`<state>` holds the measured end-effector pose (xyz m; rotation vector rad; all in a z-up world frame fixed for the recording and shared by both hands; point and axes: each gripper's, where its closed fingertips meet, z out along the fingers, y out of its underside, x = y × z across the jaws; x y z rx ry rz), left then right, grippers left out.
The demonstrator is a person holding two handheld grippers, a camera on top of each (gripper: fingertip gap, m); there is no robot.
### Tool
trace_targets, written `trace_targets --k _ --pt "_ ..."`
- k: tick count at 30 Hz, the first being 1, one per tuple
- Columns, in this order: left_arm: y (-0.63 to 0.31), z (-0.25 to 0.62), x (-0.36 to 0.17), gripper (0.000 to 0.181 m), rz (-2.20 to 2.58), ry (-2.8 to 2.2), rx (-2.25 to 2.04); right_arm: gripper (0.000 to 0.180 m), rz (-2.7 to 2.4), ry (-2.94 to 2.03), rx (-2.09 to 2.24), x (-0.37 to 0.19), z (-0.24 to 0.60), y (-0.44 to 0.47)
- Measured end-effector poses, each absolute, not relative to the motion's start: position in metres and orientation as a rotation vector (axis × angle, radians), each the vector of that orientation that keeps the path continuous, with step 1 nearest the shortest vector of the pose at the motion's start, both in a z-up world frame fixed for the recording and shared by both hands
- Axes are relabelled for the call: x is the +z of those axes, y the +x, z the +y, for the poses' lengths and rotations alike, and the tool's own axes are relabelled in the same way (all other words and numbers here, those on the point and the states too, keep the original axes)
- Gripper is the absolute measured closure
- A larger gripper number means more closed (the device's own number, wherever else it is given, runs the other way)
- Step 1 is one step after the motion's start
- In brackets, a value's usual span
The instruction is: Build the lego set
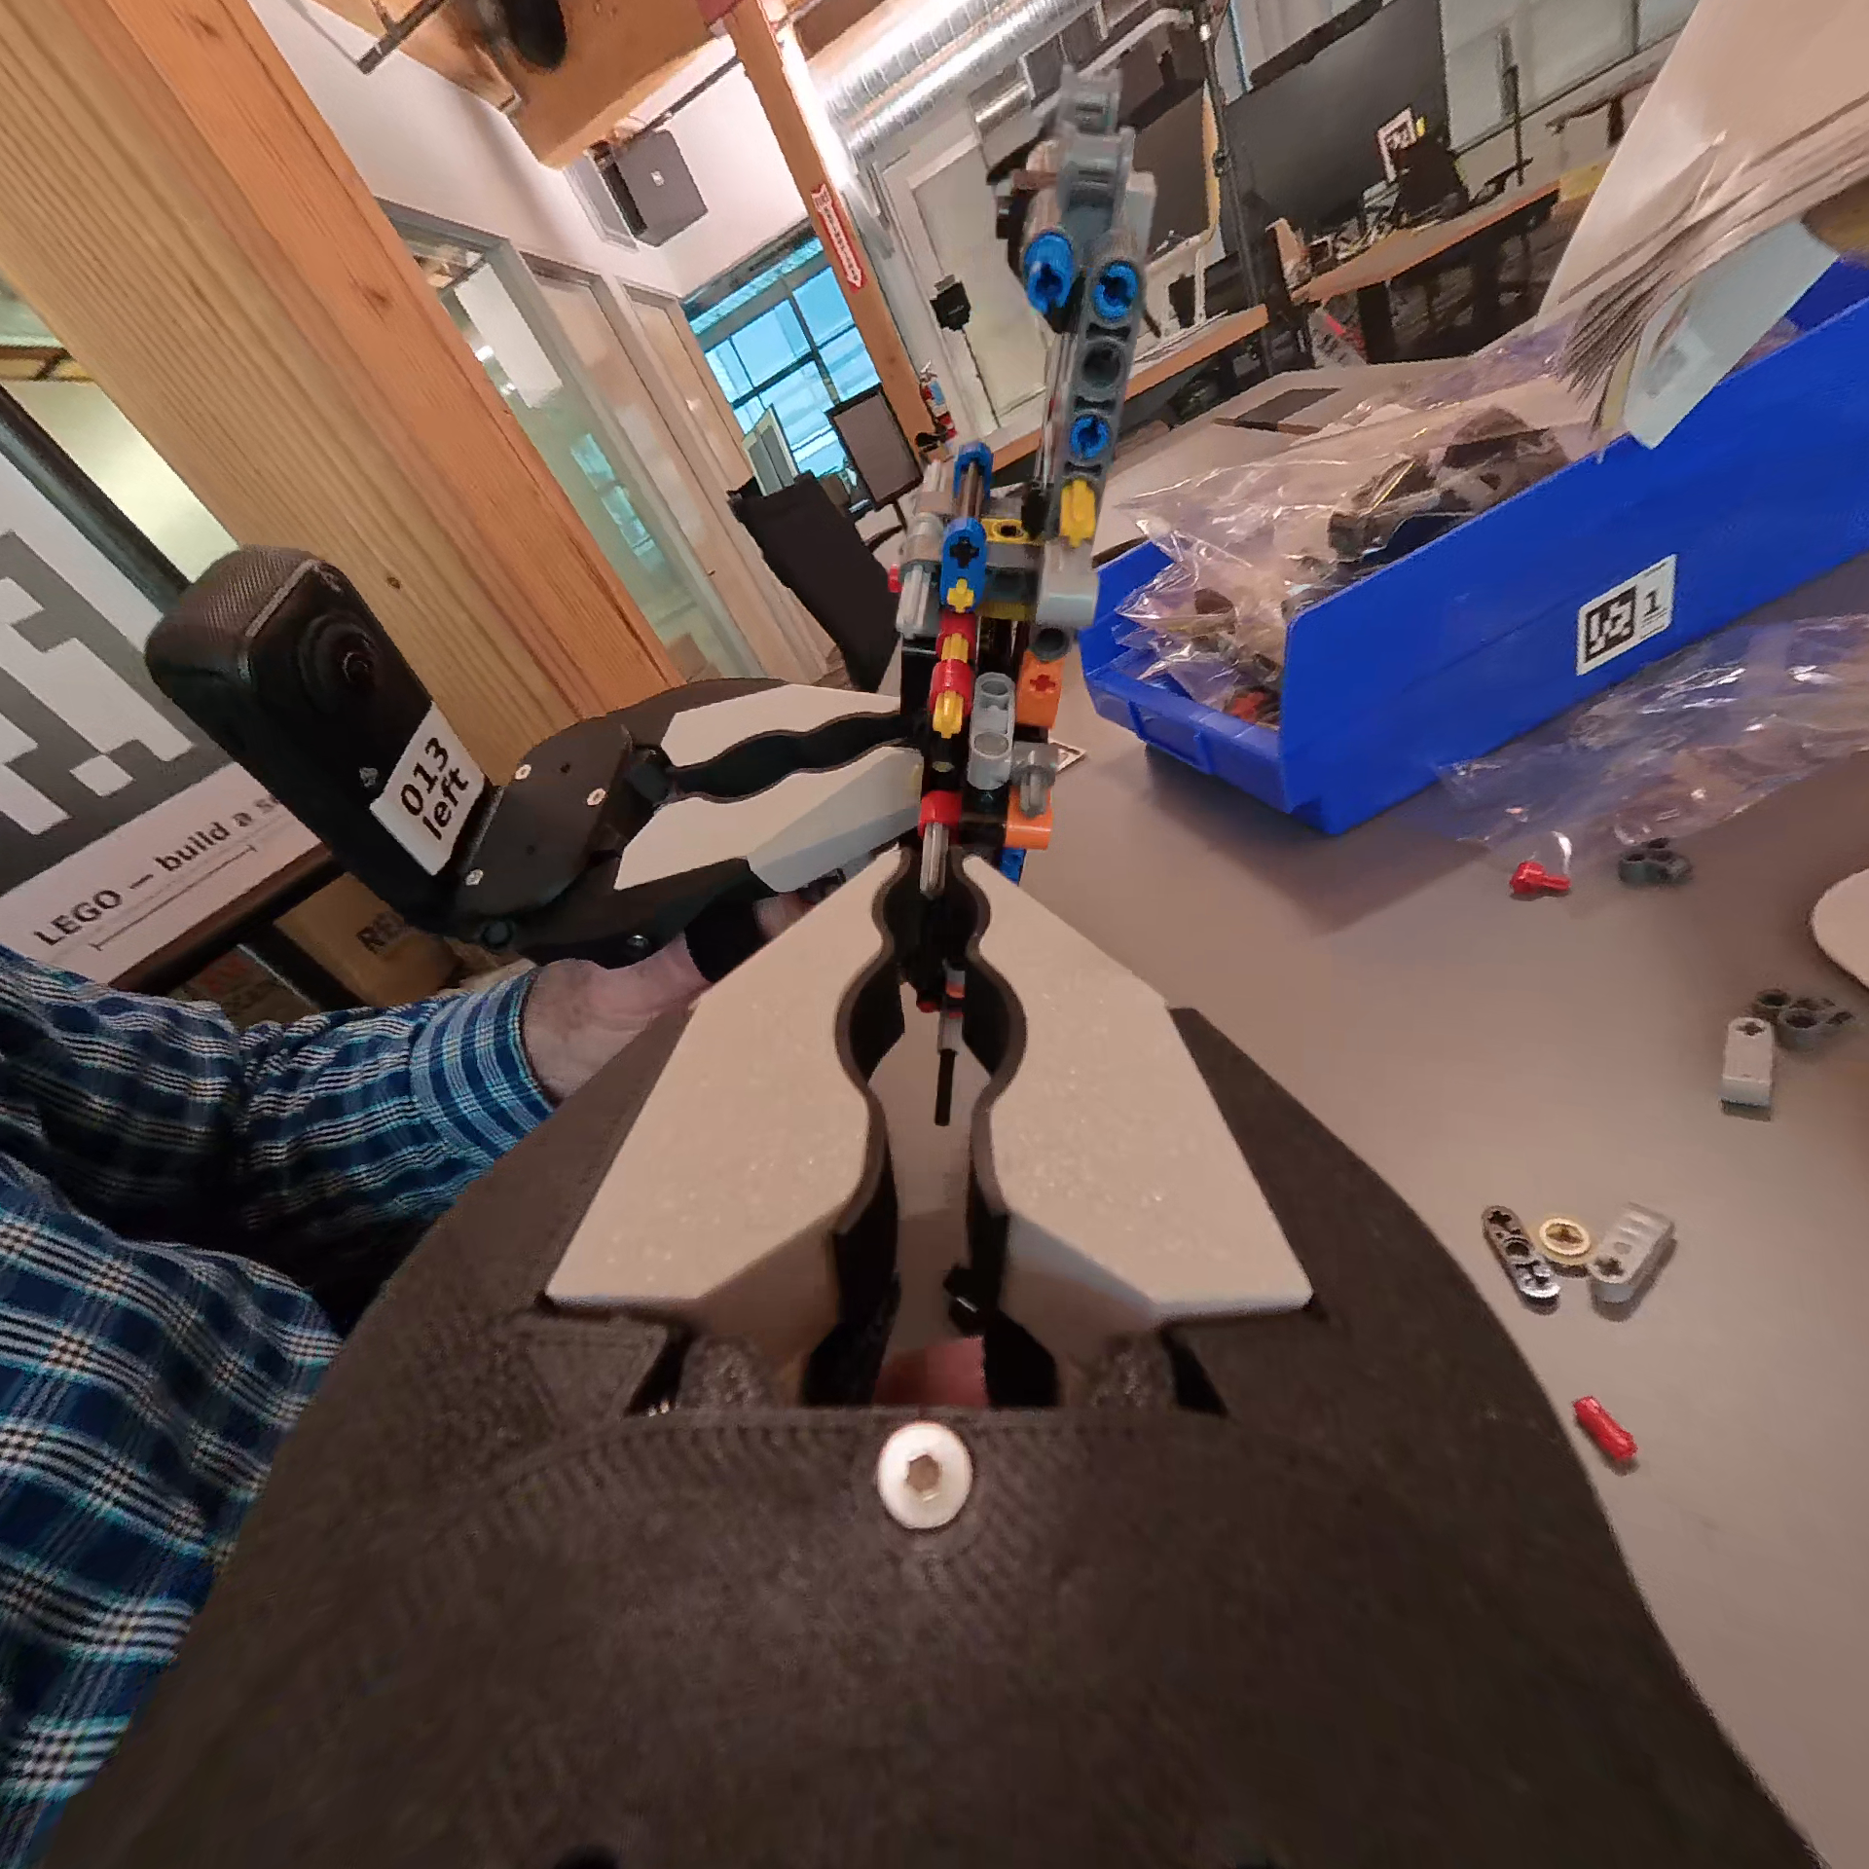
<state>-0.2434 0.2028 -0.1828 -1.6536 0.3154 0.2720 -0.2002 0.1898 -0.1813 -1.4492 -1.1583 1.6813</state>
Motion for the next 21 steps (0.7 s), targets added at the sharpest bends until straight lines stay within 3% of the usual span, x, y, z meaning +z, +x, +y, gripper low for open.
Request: trace_targets --k 9,21 --pt "-0.249 0.203 -0.181 0.175 0.289 -1.667 0.317 0.171 -1.202 -1.420 1.511 -0.184 0.197 -0.199" --pt "-0.247 0.204 -0.181 0.175 0.339 -1.697 0.454 0.146 -1.206 -1.421 1.309 -0.190 0.207 -0.201"
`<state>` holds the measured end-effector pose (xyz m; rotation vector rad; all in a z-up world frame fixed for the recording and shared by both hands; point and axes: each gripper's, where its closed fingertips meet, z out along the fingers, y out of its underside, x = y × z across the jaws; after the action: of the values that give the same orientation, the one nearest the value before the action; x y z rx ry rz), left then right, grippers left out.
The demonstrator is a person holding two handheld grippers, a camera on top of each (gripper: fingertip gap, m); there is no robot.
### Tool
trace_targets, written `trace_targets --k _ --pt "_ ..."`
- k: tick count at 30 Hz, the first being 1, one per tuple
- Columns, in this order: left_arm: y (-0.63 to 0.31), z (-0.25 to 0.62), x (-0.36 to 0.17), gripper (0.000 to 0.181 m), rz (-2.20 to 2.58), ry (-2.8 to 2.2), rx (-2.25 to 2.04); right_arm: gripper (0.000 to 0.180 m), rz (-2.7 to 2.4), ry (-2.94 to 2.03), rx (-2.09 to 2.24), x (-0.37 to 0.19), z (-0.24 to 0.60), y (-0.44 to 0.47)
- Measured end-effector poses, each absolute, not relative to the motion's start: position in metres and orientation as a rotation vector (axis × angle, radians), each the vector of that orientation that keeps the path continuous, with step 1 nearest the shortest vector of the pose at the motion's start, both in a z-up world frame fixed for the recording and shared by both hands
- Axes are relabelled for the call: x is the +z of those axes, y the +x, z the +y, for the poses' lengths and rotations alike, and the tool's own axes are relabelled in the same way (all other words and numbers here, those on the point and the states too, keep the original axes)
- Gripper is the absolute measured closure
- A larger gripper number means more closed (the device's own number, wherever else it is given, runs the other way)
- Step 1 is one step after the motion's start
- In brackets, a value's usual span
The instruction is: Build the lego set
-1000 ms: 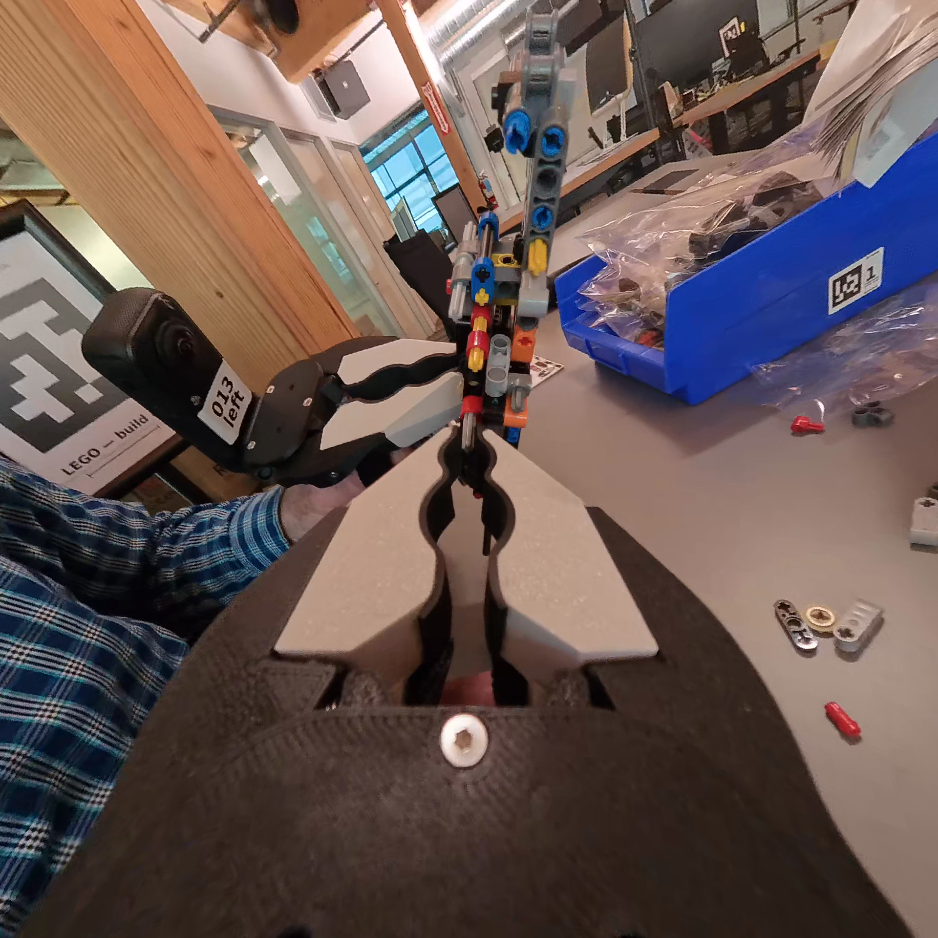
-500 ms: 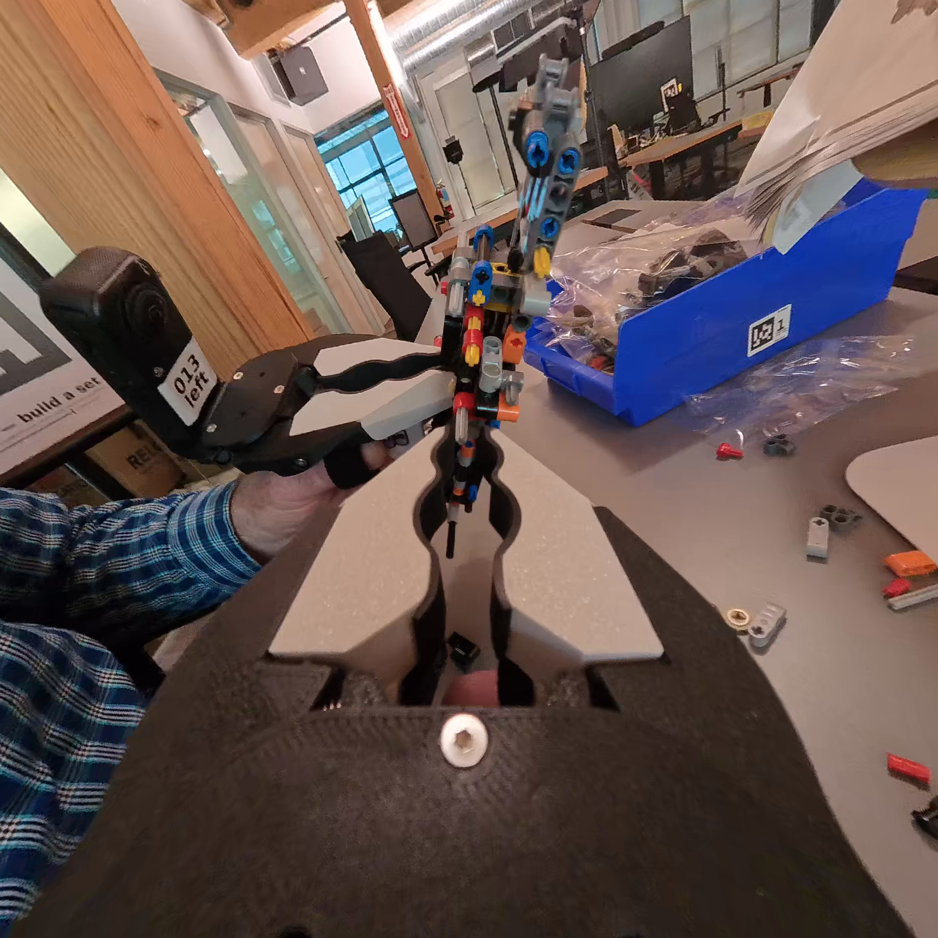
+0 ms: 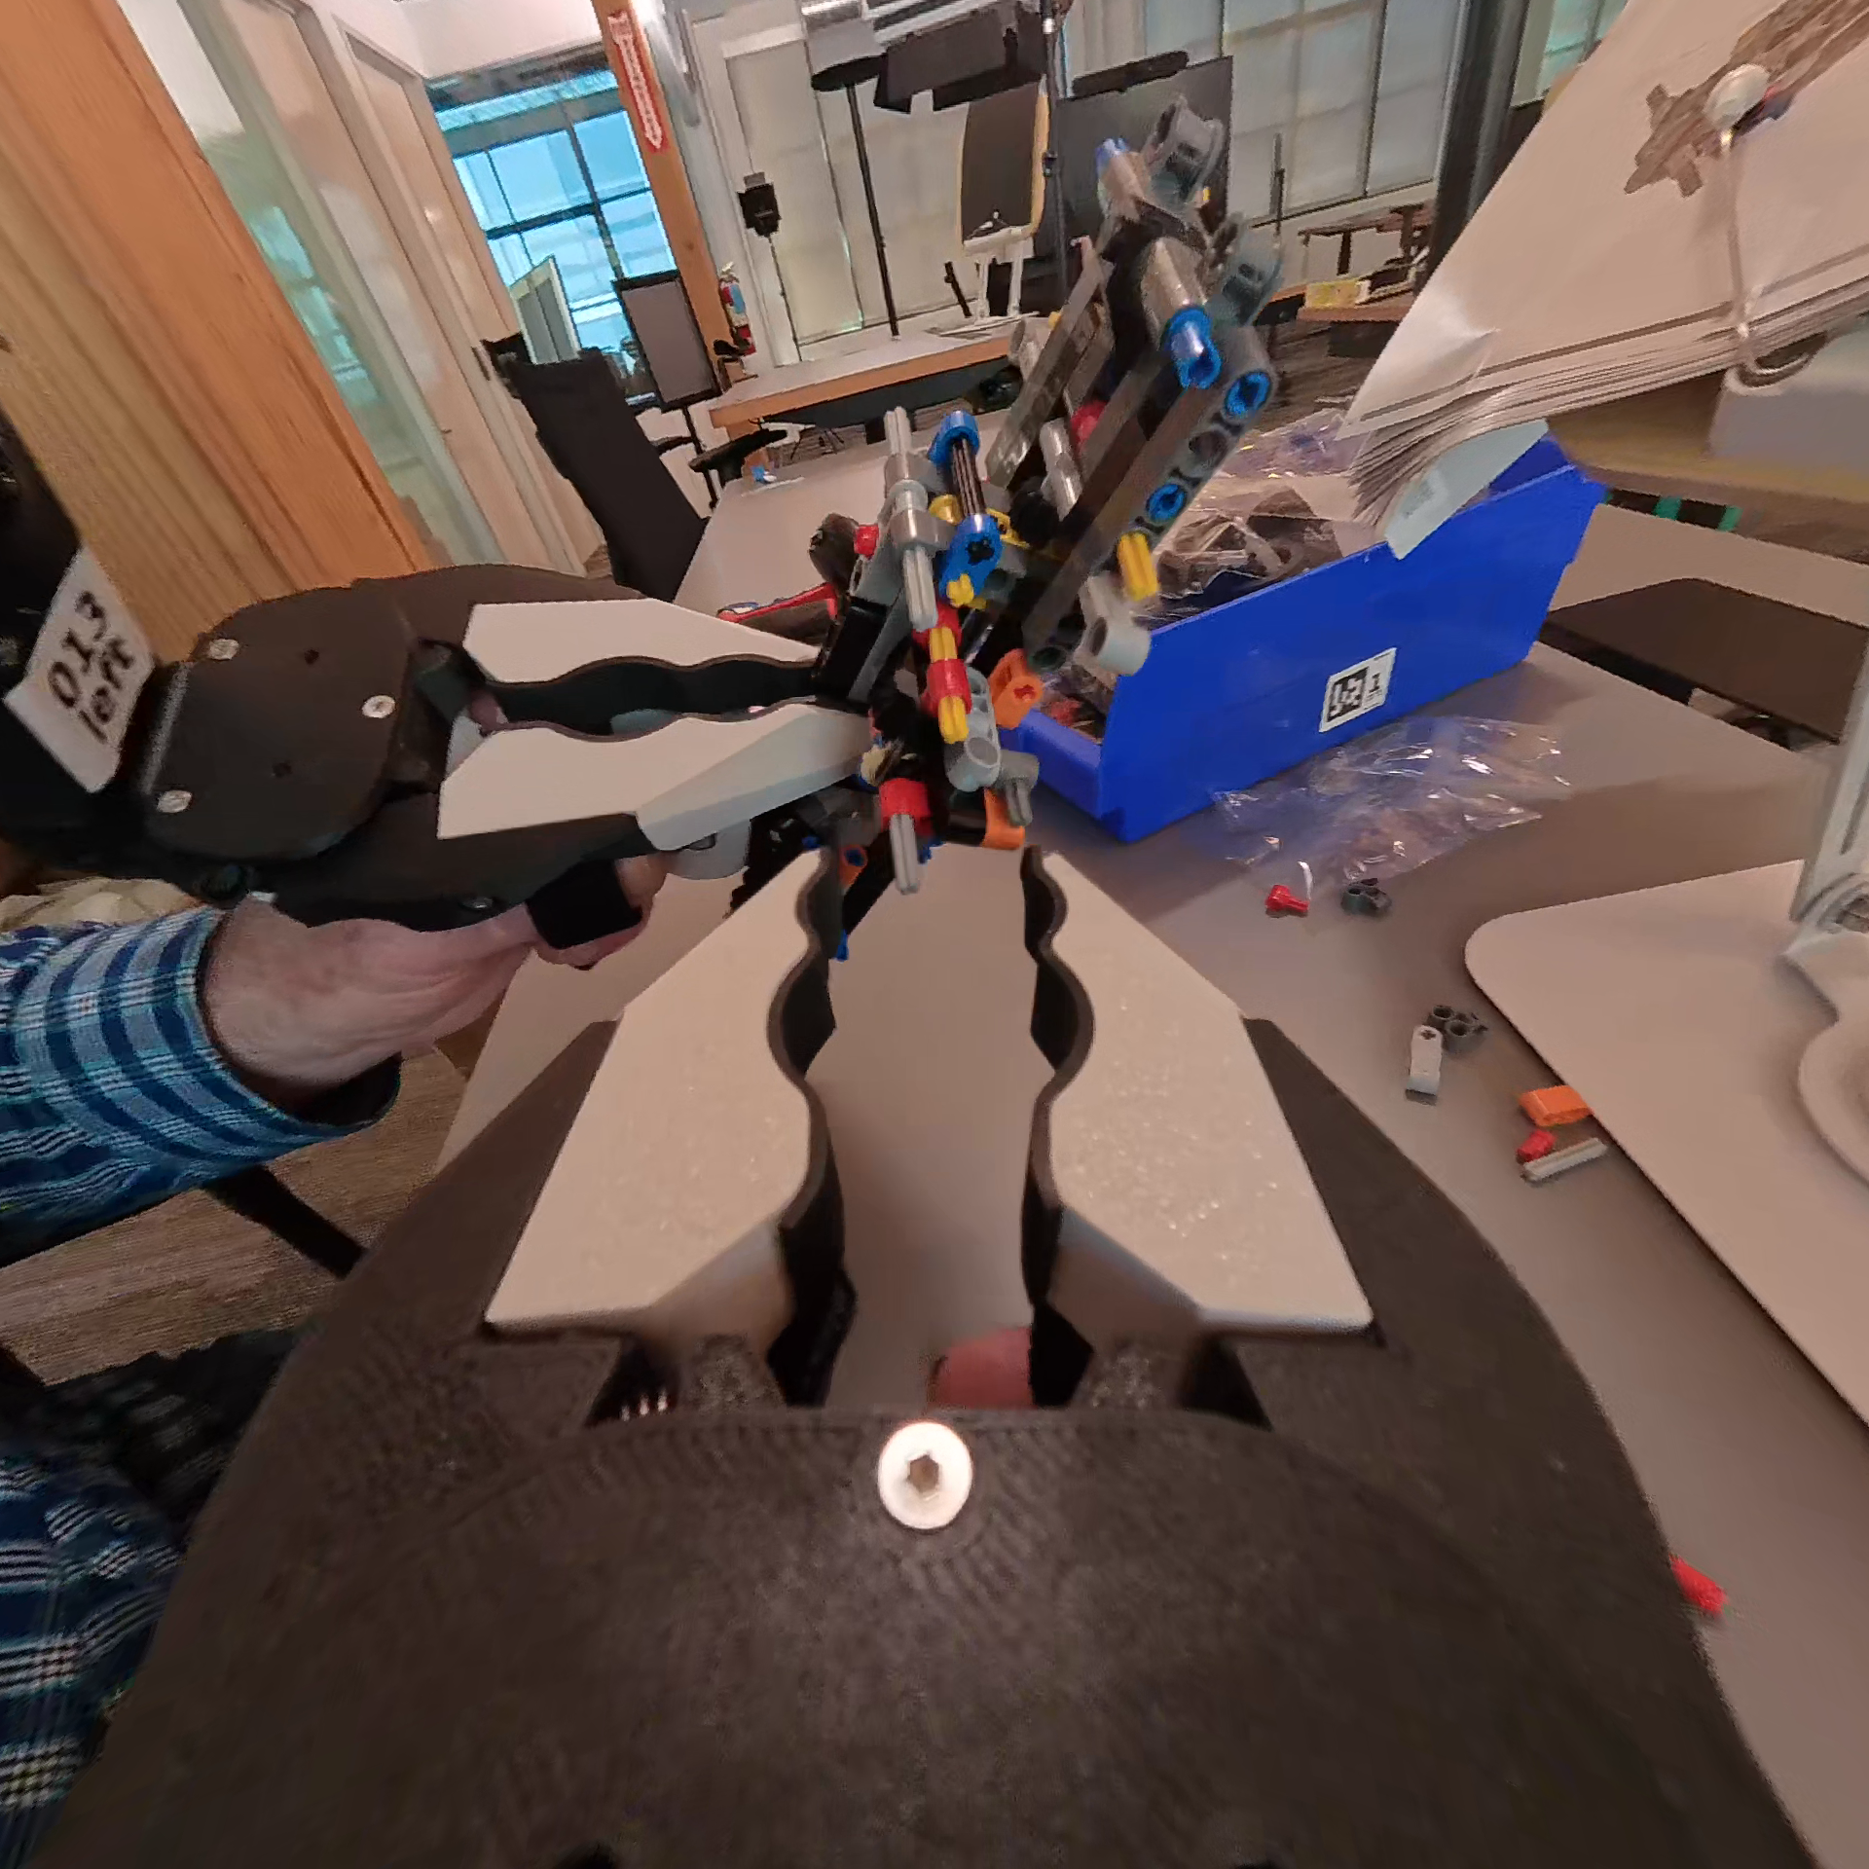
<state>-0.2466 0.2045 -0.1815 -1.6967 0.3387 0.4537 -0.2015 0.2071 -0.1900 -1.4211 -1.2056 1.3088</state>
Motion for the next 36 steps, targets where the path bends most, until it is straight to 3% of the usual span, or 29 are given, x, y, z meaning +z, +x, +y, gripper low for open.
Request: trace_targets --k 6,11,19,29,36 --pt "-0.243 0.206 -0.185 0.175 0.372 -1.727 0.483 0.143 -1.214 -1.351 1.118 -0.187 0.215 -0.198" --pt "-0.245 0.206 -0.189 0.175 0.390 -1.766 0.483 0.163 -1.231 -1.271 0.983 -0.182 0.218 -0.194" --pt "-0.240 0.203 -0.197 0.175 0.469 -1.813 0.500 0.177 -1.263 -1.248 0.944 -0.185 0.216 -0.195" --pt "-0.241 0.199 -0.199 0.175 0.490 -1.829 0.503 0.180 -1.234 -1.351 1.237 -0.188 0.210 -0.195" --pt "-0.251 0.192 -0.204 0.175 0.560 -1.931 0.535 0.169 -1.287 -1.285 1.106 -0.189 0.207 -0.197"
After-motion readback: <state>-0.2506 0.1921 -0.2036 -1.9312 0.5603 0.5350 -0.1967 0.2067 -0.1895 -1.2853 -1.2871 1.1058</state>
